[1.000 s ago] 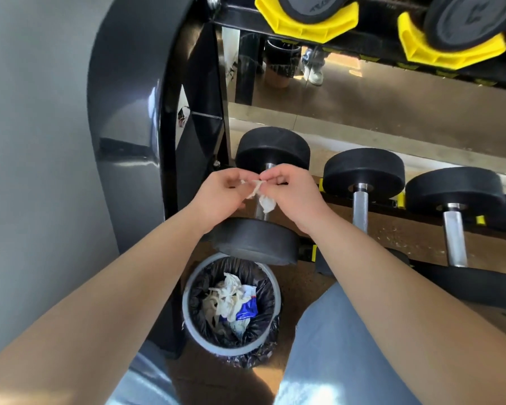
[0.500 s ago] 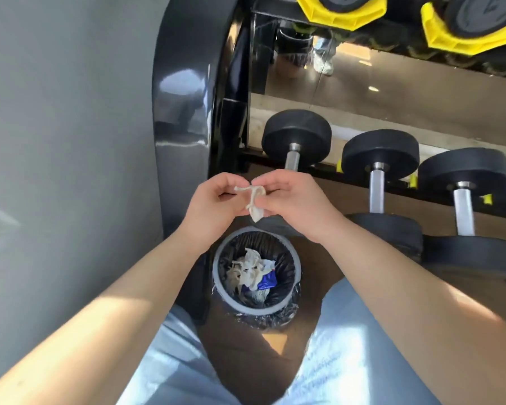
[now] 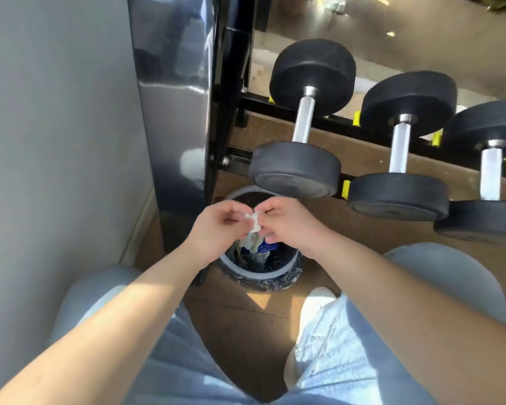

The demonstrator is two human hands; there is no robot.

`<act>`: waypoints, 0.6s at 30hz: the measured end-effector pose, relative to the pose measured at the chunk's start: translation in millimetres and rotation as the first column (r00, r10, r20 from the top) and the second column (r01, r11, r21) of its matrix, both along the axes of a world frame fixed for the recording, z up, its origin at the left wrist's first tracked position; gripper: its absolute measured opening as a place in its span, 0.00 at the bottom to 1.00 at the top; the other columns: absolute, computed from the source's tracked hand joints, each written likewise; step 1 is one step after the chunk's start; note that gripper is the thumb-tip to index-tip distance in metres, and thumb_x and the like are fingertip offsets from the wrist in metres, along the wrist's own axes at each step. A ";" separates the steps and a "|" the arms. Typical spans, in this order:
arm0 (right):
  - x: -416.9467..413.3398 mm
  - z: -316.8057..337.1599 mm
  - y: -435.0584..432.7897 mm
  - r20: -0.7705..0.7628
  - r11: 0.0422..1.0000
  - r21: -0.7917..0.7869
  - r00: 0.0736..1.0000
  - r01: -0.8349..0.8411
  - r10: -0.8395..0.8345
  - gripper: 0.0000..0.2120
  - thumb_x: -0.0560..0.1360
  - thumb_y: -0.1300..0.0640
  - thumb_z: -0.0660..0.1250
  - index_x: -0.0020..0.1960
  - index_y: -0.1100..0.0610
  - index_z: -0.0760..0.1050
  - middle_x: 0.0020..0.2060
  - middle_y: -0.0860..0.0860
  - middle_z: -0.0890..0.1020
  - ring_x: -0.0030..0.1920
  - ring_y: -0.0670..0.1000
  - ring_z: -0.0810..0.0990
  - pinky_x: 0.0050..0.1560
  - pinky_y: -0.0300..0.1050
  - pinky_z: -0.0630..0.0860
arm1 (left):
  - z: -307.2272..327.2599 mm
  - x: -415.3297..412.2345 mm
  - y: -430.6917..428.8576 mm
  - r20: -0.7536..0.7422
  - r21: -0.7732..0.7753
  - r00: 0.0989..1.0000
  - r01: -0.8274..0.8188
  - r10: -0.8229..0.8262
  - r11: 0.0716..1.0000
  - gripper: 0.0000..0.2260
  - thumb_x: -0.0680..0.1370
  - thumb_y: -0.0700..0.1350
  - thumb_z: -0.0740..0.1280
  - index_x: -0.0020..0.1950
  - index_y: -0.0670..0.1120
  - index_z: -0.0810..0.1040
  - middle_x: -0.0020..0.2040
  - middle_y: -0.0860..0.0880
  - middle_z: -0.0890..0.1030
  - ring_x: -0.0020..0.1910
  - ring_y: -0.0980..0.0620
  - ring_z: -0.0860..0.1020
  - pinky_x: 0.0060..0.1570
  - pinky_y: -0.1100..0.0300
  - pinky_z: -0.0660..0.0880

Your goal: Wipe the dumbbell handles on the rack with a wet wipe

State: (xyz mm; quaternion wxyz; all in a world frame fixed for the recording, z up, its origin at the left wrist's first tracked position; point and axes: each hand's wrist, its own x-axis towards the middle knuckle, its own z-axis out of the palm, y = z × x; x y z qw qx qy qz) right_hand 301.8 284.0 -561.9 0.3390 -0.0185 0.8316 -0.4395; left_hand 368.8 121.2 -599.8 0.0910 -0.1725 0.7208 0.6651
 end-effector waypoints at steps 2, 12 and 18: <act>-4.4 -18.4 1.7 0.101 0.998 0.013 0.993 0.055 -0.056 0.07 0.81 0.60 0.67 0.58 0.54 0.80 0.49 0.56 0.85 0.51 0.53 0.86 0.48 0.44 0.85 | -17.4 -5.8 4.9 0.055 -0.054 0.998 0.011 -0.008 0.999 0.09 0.76 0.42 0.75 0.46 0.58 0.85 0.43 0.50 0.86 0.46 0.47 0.86 0.55 0.43 0.82; -26.2 -67.4 2.7 -0.013 0.980 0.149 0.992 0.128 -0.127 0.10 0.77 0.53 0.69 0.58 0.45 0.80 0.54 0.47 0.85 0.53 0.51 0.85 0.56 0.55 0.83 | -54.5 -40.5 23.6 0.118 -0.136 0.993 -0.006 0.022 0.991 0.10 0.78 0.41 0.72 0.56 0.54 0.83 0.52 0.54 0.86 0.53 0.55 0.84 0.62 0.50 0.80; -28.3 -61.0 2.6 -0.116 0.966 0.256 0.991 -0.041 0.073 0.20 0.80 0.52 0.67 0.72 0.48 0.74 0.68 0.48 0.79 0.64 0.51 0.79 0.64 0.46 0.75 | -45.9 -37.0 18.1 0.051 -0.260 0.998 -0.007 0.021 0.966 0.13 0.80 0.41 0.69 0.64 0.52 0.82 0.56 0.60 0.82 0.55 0.63 0.80 0.61 0.67 0.75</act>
